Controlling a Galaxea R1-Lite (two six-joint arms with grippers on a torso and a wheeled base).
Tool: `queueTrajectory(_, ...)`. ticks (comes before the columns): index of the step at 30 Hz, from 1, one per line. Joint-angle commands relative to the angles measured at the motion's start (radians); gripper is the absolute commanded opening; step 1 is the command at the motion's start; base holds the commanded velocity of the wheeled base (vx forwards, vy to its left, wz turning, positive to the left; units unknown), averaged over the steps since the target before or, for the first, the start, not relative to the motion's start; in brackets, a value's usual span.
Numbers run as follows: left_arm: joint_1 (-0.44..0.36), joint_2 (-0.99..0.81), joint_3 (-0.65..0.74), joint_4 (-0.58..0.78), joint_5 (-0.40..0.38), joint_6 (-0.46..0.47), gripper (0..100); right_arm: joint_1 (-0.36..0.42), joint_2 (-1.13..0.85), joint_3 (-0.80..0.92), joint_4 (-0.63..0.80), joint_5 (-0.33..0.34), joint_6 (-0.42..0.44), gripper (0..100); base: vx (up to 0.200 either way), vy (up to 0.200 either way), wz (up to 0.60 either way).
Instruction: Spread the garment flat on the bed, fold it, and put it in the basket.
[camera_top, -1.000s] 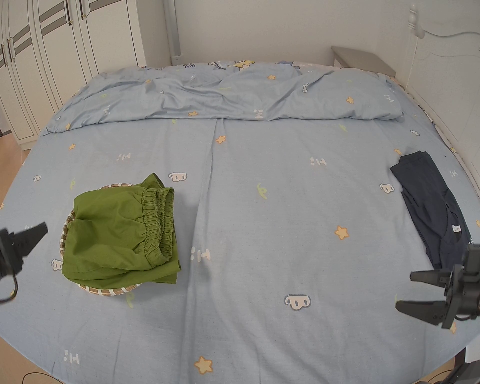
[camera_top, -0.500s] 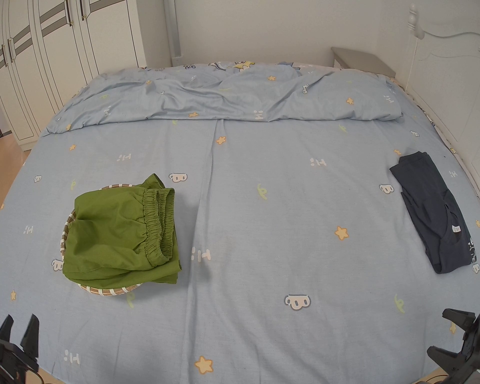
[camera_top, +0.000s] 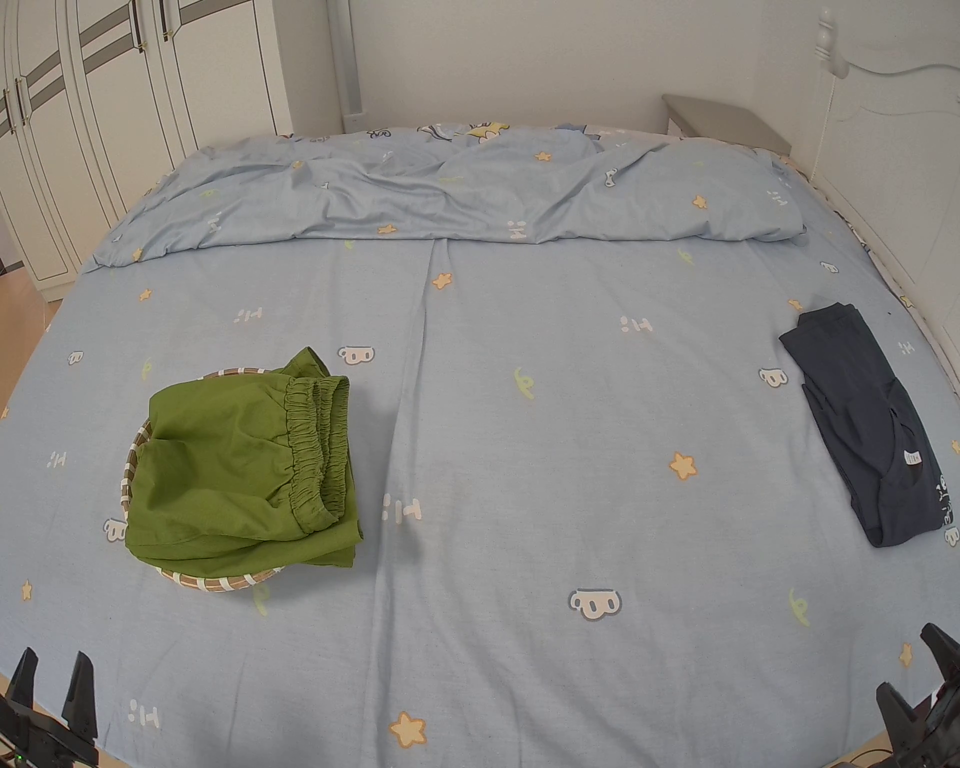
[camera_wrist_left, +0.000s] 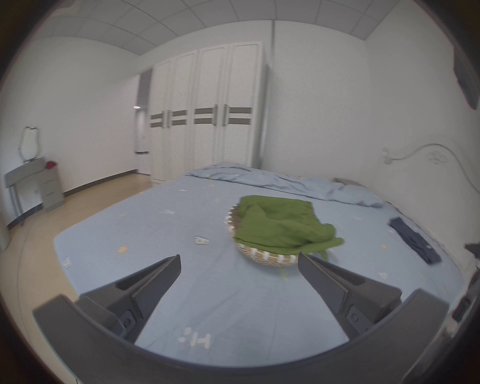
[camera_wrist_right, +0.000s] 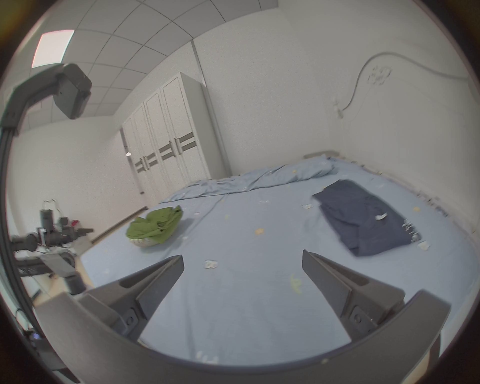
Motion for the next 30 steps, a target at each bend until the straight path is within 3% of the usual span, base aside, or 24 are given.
queueTrajectory(1,-0.033,-0.007,0.012,-0.001,-0.125,0.089,100,-0.01,-0.045,0.033,-0.037,-0.121,-0.073,100,0.0,0.0,0.0)
queueTrajectory(3,-0.016,-0.026,0.018,0.012,-0.187,0.198,100,-0.012,-0.045,0.049,-0.083,-0.202,-0.076,100,0.0,0.0,0.0)
queueTrajectory(5,0.003,-0.079,0.018,0.015,-0.225,0.235,100,-0.012,-0.045,0.061,-0.114,-0.282,-0.074,100,0.0,0.0,0.0)
queueTrajectory(6,0.003,-0.079,0.018,0.016,-0.214,0.203,100,-0.01,-0.045,0.067,-0.106,-0.343,-0.089,100,0.0,0.0,0.0)
queueTrajectory(7,0.002,-0.079,0.018,0.016,-0.201,0.177,100,-0.01,-0.045,0.067,-0.09,-0.363,-0.088,100,0.0,0.0,0.0)
queueTrajectory(11,0.003,-0.076,0.018,0.013,-0.175,0.145,100,-0.01,-0.045,0.067,-0.079,-0.354,-0.099,100,0.0,0.0,0.0)
queueTrajectory(17,0.0,-0.073,0.017,0.018,-0.25,0.201,100,-0.003,-0.034,0.064,-0.056,-0.353,-0.103,100,0.0,0.0,0.0)
queueTrajectory(30,0.002,-0.073,0.017,0.018,-0.254,0.198,100,-0.01,-0.042,0.067,-0.074,-0.353,-0.103,100,0.0,0.0,0.0)
